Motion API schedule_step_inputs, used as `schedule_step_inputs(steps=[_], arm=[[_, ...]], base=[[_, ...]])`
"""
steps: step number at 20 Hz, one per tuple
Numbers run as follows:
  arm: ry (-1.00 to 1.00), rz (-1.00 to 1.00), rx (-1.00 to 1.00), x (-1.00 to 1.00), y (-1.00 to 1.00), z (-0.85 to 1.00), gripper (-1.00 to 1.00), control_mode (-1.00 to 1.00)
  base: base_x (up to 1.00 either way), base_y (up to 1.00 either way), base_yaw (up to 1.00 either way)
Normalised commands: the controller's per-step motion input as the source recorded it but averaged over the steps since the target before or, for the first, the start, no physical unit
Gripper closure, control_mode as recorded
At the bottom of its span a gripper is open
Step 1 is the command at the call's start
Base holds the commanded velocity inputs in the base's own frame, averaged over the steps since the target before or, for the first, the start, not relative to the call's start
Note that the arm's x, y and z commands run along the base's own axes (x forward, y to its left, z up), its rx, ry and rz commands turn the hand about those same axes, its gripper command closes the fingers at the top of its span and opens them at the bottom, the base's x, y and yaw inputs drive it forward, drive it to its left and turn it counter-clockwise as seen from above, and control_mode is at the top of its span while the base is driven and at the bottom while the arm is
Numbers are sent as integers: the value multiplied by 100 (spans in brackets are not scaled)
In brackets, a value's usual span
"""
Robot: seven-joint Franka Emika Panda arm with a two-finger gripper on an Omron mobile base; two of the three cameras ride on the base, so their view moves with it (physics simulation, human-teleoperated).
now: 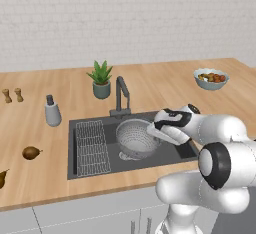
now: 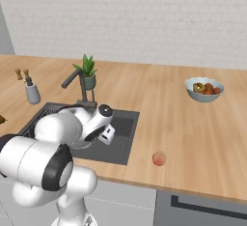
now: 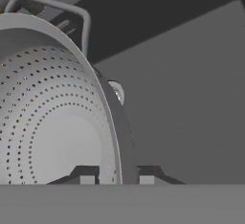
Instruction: Put the colander in the sink, put the pear, peach, pear in the colander, and turn on the sink faucet and pour water over the colander.
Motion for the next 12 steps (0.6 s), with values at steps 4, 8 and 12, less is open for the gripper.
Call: schedule_step_inputs(steps=[4, 8, 12], arm=[[0, 5, 0, 0, 39, -27, 100, -100], [0, 0, -2, 6, 9, -33, 100, -100], [0, 0, -1, 14, 0, -31, 100, -100]], base=[[0, 0, 0], [0, 0, 0], [0, 0, 0]])
